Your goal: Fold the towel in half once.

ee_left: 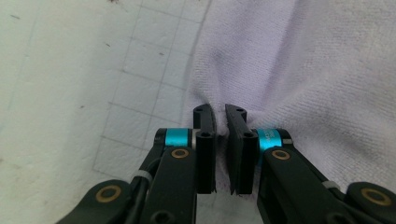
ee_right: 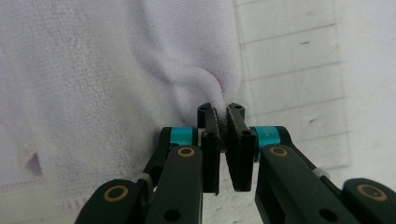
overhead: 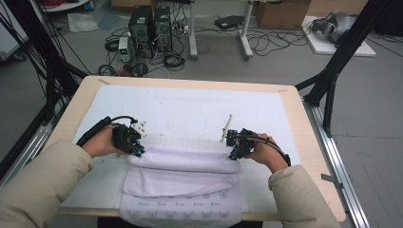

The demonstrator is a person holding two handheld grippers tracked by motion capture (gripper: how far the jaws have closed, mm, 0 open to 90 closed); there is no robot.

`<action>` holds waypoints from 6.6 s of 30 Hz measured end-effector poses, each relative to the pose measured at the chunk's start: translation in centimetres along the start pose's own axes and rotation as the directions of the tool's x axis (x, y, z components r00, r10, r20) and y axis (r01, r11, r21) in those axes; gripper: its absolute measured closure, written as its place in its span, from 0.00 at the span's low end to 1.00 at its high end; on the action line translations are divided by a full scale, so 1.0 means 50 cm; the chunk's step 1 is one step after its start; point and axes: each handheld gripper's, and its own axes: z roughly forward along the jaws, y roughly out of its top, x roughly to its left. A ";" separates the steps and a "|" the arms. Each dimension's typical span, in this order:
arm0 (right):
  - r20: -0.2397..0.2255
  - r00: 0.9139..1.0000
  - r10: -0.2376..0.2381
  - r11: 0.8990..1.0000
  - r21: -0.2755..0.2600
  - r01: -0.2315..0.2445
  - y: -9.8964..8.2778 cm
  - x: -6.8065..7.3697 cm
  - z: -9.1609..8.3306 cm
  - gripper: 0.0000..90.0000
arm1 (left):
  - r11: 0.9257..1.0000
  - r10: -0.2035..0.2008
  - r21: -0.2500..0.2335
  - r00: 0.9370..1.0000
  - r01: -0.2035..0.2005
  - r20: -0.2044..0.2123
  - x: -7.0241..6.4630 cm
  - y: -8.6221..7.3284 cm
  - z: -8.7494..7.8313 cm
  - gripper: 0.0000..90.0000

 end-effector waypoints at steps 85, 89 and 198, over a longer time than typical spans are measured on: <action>-0.123 0.982 -0.142 0.988 -0.080 0.132 -0.005 -0.002 -0.018 0.95 | 0.967 0.255 -0.041 0.965 -0.253 0.060 -0.053 -0.037 -0.005 0.75; -0.126 0.982 -0.139 0.988 -0.088 0.129 -0.007 -0.003 -0.019 0.95 | 0.973 0.230 -0.035 0.972 -0.228 0.057 -0.056 -0.035 -0.008 0.85; 0.117 0.990 0.082 0.994 -0.081 -0.072 0.000 -0.140 0.002 0.96 | 0.987 -0.131 -0.101 0.988 0.123 -0.077 0.133 0.022 0.027 0.96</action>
